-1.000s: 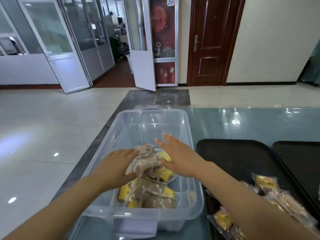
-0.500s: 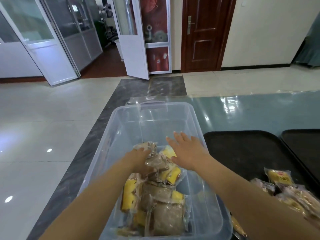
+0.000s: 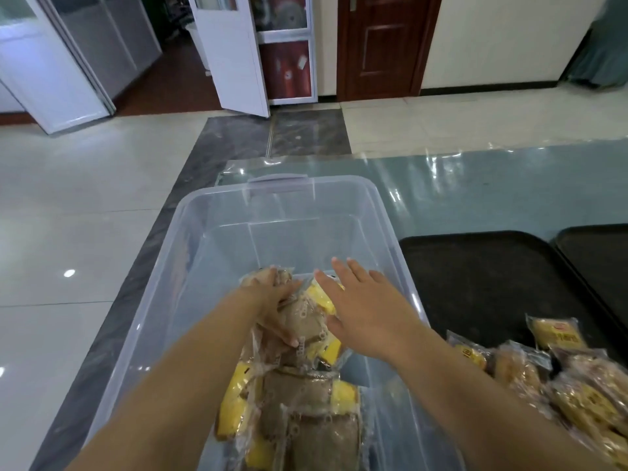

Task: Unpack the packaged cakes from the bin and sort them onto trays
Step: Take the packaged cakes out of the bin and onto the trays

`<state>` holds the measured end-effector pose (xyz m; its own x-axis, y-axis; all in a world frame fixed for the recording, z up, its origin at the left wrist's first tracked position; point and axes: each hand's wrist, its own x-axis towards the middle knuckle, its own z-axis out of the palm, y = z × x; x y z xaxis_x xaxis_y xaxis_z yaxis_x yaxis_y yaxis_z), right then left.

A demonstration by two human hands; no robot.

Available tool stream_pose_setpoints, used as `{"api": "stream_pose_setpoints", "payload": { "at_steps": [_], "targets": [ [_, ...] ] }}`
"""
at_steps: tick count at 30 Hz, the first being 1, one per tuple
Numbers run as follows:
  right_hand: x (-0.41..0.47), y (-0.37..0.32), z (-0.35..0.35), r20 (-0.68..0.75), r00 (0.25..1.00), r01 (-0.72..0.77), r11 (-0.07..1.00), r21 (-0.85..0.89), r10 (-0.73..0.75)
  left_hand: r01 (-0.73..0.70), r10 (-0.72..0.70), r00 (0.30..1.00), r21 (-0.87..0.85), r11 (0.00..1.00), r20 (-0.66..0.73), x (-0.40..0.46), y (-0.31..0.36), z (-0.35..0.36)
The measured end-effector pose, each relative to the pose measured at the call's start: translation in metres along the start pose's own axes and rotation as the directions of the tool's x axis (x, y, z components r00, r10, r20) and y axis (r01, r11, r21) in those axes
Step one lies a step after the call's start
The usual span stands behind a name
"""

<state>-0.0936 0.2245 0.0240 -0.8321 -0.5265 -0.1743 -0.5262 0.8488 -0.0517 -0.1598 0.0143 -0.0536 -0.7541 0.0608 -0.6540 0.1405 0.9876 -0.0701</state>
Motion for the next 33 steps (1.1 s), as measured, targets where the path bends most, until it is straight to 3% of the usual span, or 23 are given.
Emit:
{"api": "stream_pose_setpoints", "payload": {
  "at_steps": [3,6,16,20,27,33],
  "targets": [
    [0.001,0.000,0.000,-0.003,1.000,0.002,1.000,0.019,-0.002,0.016,-0.016,0.999,0.017,1.000,0.030,0.008,0.002,0.000],
    [0.002,0.000,0.000,0.001,1.000,-0.001,1.000,0.029,0.001,-0.006,0.008,0.998,0.046,0.999,-0.056,0.004,0.006,-0.002],
    [-0.002,-0.001,-0.006,0.015,1.000,-0.002,0.999,0.043,0.001,-0.088,0.062,0.982,-0.141,0.986,-0.179,-0.016,-0.014,0.010],
    [-0.002,-0.002,-0.007,0.029,1.000,-0.002,0.999,0.037,0.001,-0.084,0.068,0.991,-0.143,0.986,-0.113,-0.022,-0.008,0.027],
    [-0.003,-0.003,-0.006,0.021,1.000,-0.009,1.000,0.019,0.008,0.067,-0.073,0.997,-0.295,0.953,-0.010,-0.013,-0.004,0.044],
    [-0.002,-0.002,-0.005,0.011,1.000,-0.007,1.000,0.011,0.007,-0.063,-0.002,0.982,-0.335,0.940,-0.188,-0.013,-0.011,0.049]
  ]
}}
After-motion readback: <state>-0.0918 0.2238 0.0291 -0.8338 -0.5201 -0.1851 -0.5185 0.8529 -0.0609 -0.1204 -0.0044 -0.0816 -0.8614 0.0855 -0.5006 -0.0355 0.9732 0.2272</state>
